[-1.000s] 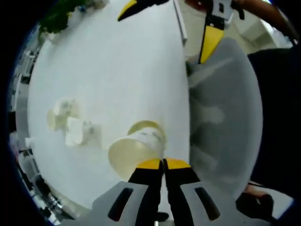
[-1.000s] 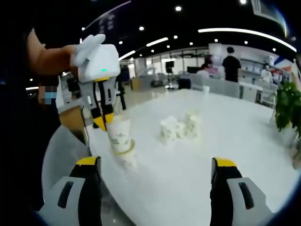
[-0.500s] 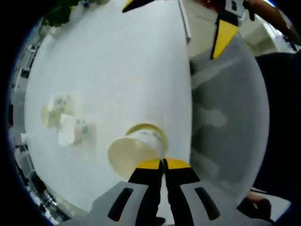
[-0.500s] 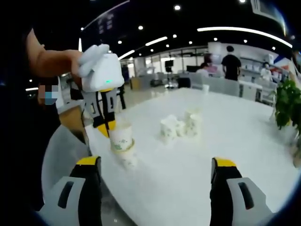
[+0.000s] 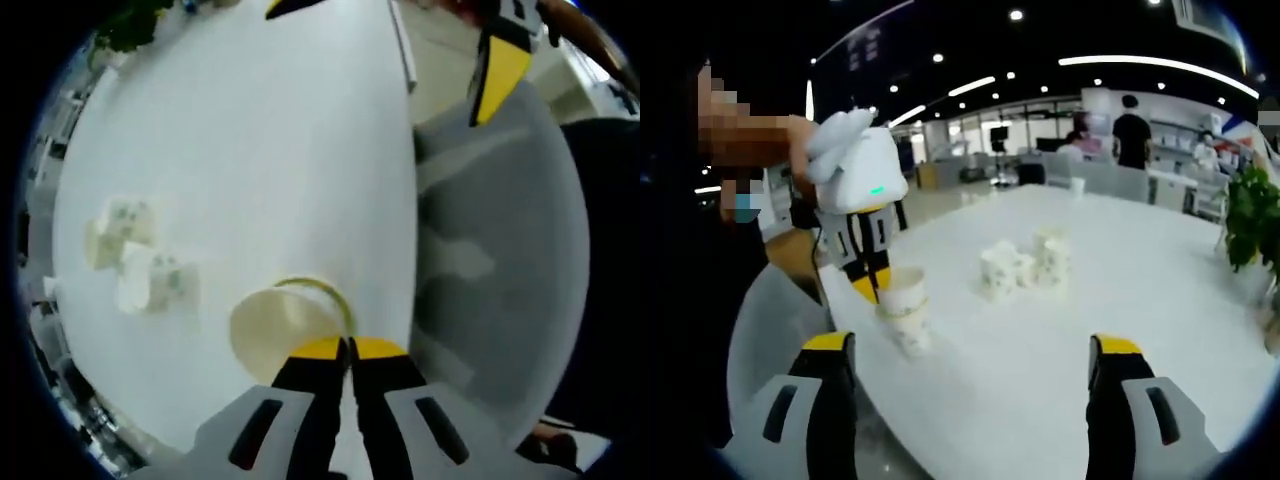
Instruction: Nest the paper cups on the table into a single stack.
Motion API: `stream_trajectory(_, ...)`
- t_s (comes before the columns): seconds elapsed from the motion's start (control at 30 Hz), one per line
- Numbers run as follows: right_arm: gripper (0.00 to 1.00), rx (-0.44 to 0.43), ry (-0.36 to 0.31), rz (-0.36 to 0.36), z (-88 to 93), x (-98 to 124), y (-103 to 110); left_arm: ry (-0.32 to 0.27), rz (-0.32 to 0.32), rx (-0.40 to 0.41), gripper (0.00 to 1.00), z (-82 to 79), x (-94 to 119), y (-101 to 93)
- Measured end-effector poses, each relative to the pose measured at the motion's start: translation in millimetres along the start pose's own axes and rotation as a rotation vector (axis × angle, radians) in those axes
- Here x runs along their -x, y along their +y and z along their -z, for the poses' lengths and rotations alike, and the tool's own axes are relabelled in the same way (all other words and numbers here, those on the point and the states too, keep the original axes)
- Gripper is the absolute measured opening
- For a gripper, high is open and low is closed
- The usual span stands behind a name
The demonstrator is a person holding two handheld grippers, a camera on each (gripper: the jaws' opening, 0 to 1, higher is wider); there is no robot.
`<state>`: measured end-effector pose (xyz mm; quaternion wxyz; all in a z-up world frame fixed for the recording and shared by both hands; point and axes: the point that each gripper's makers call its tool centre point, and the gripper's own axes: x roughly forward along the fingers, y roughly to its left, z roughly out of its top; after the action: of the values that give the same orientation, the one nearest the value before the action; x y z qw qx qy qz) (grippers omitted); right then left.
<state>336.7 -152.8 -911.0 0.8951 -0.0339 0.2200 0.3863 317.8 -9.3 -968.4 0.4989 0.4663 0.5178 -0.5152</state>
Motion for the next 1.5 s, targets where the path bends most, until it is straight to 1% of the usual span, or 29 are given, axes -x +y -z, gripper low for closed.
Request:
stream_trajectory(0.17, 0.95, 0.004, 0.005, -0.002, 1.4, 0, -1, 0.002, 0.0, -0.006, 0.02, 1.1, -7, -3.5)
stream_trajectory(0.33, 0.95, 0.006, 0.006, -0.003, 0.8, 0, -2, -0.005, 0.008, -0.001, 0.02, -0.6, -10, -5.9)
stream_trajectory(0.43, 0.95, 0.009, 0.007, -0.003, 0.1, -1, -2, -0.032, 0.012, 0.013, 0.03, -5.2, -10, -7.0)
stream_trajectory(0.53, 0.95, 0.012, 0.009, -0.007, -0.1, -2, -1, -0.038, 0.012, 0.01, 0.03, -5.8, -11, -8.1)
stream_trajectory(0.6, 0.95, 0.013, 0.01, -0.009, -0.3, -3, 0, -0.052, 0.001, 0.021, 0.05, -7.1, -10, -6.6)
stream_trajectory(0.67, 0.95, 0.015, 0.011, -0.009, -0.2, -3, 0, -0.074, -0.014, 0.007, 0.05, -8.7, -8, -3.7)
stream_trajectory(0.73, 0.95, 0.015, 0.012, -0.009, 0.0, -3, -1, -0.092, -0.011, 0.005, 0.1, -9.3, -5, -3.7)
stream_trajectory(0.8, 0.95, 0.015, 0.013, -0.007, 0.2, -3, -1, -0.118, -0.001, 0.008, 0.19, -11.5, -3, -5.6)
stream_trajectory(0.83, 0.95, 0.015, 0.013, -0.007, 0.2, -3, -1, -0.134, 0.0, 0.005, 0.21, -12.9, -1, -7.0)
stream_trajectory(0.93, 0.95, 0.017, 0.015, -0.006, -0.2, -2, -2, -0.149, -0.006, 0.004, 0.23, -12.2, 2, -8.7)
stream_trajectory(1.03, 0.95, 0.017, 0.013, -0.005, -1.7, -2, -2, -0.201, -0.005, 0.03, 0.34, -16.3, 7, -8.7)
stream_trajectory(1.07, 0.95, 0.018, 0.013, -0.004, -2.2, -2, -2, -0.226, -0.007, 0.046, 0.39, -17.8, 10, -7.6)
stream_trajectory(1.17, 0.95, 0.018, 0.013, -0.004, -3.2, -3, -2, -0.289, -0.012, 0.087, 0.51, -20.5, 18, -4.8)
stream_trajectory(1.27, 0.95, 0.021, 0.012, -0.004, -4.7, -6, -2, -0.37, -0.042, 0.132, 0.64, -22.8, 27, 2.7)
stream_trajectory(1.33, 0.95, 0.021, 0.01, -0.003, -4.4, -6, 1, -0.42, -0.069, 0.154, 0.7, -23.6, 33, 8.8)
stream_trajectory(1.37, 0.95, 0.023, 0.009, 0.0, -4.3, -6, 2, -0.458, -0.094, 0.171, 0.75, -17.5, 33, 8.9)
stream_trajectory(1.4, 0.95, 0.025, 0.01, 0.001, -3.4, -5, 6, -0.478, -0.104, 0.18, 0.78, -15.6, 35, 10.2)
stream_trajectory(1.5, 0.95, 0.031, 0.012, 0.008, -2.9, -5, 8, -0.567, -0.147, 0.229, 0.86, -13.0, 46, 16.5)
